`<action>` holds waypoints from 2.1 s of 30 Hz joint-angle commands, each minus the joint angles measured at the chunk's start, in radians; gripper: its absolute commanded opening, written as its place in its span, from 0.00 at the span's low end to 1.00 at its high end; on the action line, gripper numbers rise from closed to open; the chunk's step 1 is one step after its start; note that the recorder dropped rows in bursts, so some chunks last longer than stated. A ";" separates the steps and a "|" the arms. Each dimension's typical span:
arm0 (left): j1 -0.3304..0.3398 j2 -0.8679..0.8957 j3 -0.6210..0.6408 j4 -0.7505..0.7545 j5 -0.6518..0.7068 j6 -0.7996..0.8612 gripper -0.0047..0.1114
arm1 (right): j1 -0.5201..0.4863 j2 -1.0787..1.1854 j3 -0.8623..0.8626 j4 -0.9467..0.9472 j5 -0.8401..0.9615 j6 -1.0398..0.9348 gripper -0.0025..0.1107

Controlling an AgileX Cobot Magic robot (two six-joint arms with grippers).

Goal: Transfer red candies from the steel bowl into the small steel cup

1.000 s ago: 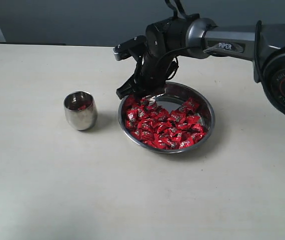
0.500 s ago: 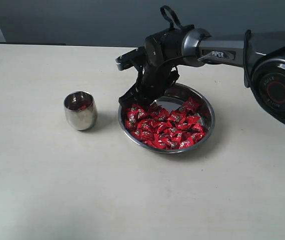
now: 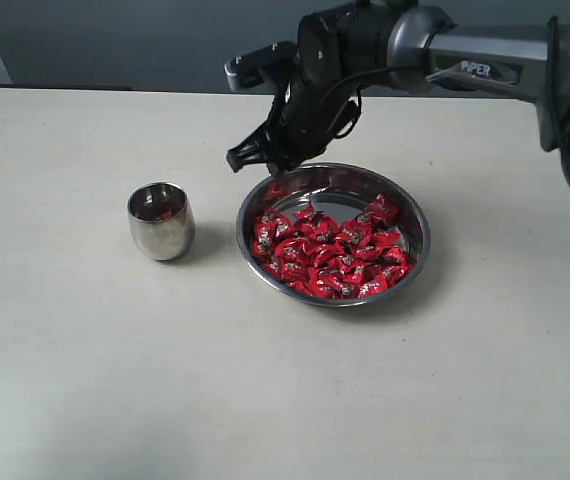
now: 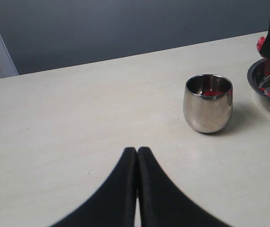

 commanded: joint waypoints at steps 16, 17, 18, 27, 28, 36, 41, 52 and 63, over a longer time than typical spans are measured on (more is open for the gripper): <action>-0.010 -0.004 -0.001 0.000 -0.007 -0.006 0.04 | 0.135 -0.045 -0.003 0.394 -0.116 -0.351 0.03; -0.010 -0.004 -0.001 0.000 -0.007 -0.006 0.04 | 0.135 -0.045 -0.003 0.392 -0.116 -0.351 0.03; -0.010 -0.004 -0.001 0.000 -0.007 -0.006 0.04 | 0.136 -0.043 -0.003 0.392 -0.116 -0.351 0.03; -0.010 -0.004 -0.001 0.000 -0.007 -0.006 0.04 | 0.136 -0.002 -0.003 0.409 -0.104 -0.375 0.15; -0.010 -0.004 -0.001 0.000 -0.007 -0.006 0.04 | 0.136 0.000 -0.003 0.433 -0.098 -0.399 0.19; -0.010 -0.004 -0.001 0.000 -0.007 -0.006 0.04 | 0.136 0.005 -0.003 0.482 -0.091 -0.435 0.26; -0.010 -0.004 -0.001 0.000 -0.007 -0.006 0.04 | 0.136 0.005 -0.003 0.478 -0.068 -0.455 0.37; -0.010 -0.004 -0.001 0.000 -0.007 -0.006 0.04 | 0.060 -0.077 -0.003 -0.064 0.092 0.016 0.26; -0.010 -0.004 -0.001 0.000 -0.007 -0.006 0.04 | -0.020 -0.023 -0.003 -0.076 0.365 -0.019 0.43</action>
